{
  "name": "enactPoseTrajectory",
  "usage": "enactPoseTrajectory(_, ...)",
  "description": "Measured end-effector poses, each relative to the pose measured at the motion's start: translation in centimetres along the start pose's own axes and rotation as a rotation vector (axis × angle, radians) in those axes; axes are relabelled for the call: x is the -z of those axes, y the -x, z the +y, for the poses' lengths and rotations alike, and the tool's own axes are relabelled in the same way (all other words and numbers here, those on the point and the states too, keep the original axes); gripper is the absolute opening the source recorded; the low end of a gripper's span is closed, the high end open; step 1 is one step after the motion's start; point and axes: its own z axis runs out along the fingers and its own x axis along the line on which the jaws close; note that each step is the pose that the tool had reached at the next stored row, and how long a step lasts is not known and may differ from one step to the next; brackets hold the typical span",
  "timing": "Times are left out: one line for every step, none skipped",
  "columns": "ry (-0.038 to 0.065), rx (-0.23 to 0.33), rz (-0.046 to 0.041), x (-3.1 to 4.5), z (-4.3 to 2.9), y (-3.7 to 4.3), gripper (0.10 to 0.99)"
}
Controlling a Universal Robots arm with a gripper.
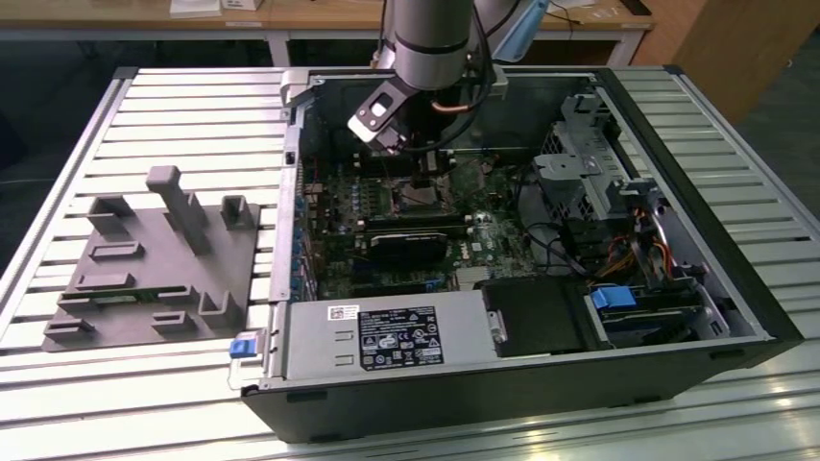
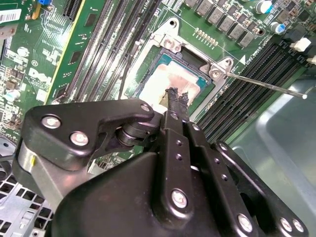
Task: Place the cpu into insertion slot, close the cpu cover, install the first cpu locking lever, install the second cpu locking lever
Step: 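Close the cpu cover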
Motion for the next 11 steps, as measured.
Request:
enactPoseTrajectory(0.0, 0.0, 0.0, 0.02, 0.0, 0.0, 0.106)
enactPoseTrajectory(0.0, 0.0, 0.0001, 0.05, 0.0, 0.0, 0.106)
enactPoseTrajectory(0.0, 0.0, 0.0, 0.08, 0.0, 0.0, 0.106)
enactPoseTrajectory(0.0, 0.0, 0.0, 0.1, 0.0, 0.0, 0.106)
enactPoseTrajectory(0.0, 0.0, 0.0, 0.13, 0.0, 0.0, 0.106)
enactPoseTrajectory(0.0, 0.0, 0.0001, 0.16, 0.0, 0.0, 0.106)
enactPoseTrajectory(0.0, 0.0, 0.0, 0.19, 0.01, 0.0, 0.106)
enactPoseTrajectory(0.0, 0.0, -0.0001, 0.23, 0.01, 0.0, 0.106)
enactPoseTrajectory(0.0, 0.0, -0.0001, 0.26, 0.01, 0.0, 0.106)
enactPoseTrajectory(0.0, 0.0, 0.0, 0.3, 0.01, 0.0, 0.106)
enactPoseTrajectory(0.0, 0.0, -0.0001, 0.34, 0.01, -0.01, 0.106)
